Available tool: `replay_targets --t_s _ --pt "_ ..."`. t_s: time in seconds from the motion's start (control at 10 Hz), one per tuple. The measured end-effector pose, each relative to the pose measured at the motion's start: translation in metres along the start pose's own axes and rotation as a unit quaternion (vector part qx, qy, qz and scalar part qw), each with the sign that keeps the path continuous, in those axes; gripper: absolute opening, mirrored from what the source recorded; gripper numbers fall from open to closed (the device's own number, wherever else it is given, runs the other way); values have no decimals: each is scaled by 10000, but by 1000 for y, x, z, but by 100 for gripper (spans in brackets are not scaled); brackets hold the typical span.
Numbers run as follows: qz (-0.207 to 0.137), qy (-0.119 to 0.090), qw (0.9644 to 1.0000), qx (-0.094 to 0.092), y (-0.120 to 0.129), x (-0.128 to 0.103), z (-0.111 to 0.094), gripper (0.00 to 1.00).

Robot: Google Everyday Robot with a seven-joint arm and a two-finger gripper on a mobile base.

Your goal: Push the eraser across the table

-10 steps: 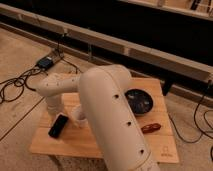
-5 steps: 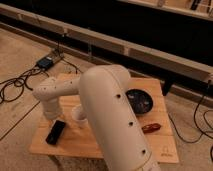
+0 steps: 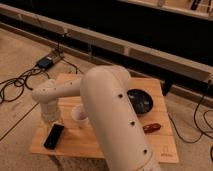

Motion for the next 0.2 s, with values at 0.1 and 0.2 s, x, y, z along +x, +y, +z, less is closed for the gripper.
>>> replay_targets --t_s 0.1,0.2 --pt "0 0 10000 11 -1 0 0 65" --pt "-1 -1 10000 11 -1 0 0 65"
